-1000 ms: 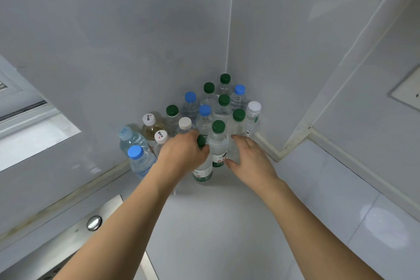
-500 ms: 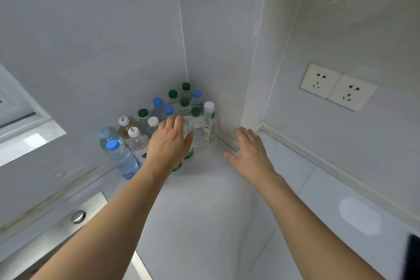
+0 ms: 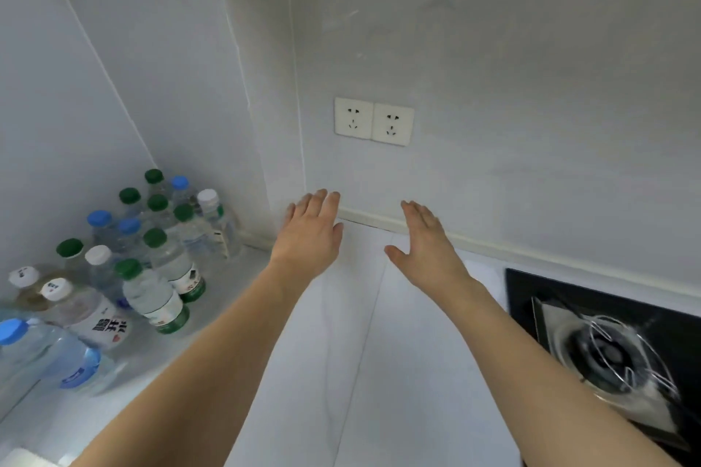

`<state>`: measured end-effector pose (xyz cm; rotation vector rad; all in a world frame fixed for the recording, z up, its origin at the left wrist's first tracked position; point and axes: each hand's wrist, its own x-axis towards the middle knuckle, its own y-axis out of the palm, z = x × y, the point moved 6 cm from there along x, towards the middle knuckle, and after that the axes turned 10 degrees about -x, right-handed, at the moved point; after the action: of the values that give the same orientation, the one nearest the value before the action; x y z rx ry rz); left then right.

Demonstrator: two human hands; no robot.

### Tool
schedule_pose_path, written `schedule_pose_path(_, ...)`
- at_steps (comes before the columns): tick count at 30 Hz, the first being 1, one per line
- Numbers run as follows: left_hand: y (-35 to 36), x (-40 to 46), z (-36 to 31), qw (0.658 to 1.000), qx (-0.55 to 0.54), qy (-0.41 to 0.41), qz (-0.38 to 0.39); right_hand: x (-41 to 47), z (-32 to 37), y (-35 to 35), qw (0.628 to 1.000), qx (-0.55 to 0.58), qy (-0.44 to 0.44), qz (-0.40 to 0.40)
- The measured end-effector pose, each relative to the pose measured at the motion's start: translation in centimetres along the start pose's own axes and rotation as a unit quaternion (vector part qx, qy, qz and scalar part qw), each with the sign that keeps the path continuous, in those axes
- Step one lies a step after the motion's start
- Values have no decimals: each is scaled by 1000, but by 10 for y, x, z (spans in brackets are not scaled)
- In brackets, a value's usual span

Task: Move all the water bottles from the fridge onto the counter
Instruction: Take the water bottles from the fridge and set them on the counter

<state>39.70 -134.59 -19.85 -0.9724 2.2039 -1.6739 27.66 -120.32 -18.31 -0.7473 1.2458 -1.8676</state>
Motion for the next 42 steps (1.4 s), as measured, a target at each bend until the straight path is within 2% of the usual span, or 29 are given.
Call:
schedule_pose_path(9,25,27,-125,993,-12,106,45,-59,-102,-56,993,9,102,-65)
schedule_pose_path(16,55,13,-238,982,-8,172,78,-135,-181,-97,980,9,170,-99)
schedule_pose_path(31,121,-90,-539,926,-29,360,111,-373,-361,-202,929,-21,326,-175)
schedule_pose_path(42,163,-176,-719,872,-54,471,121,-535,-455,-250,878,-23,417,-233)
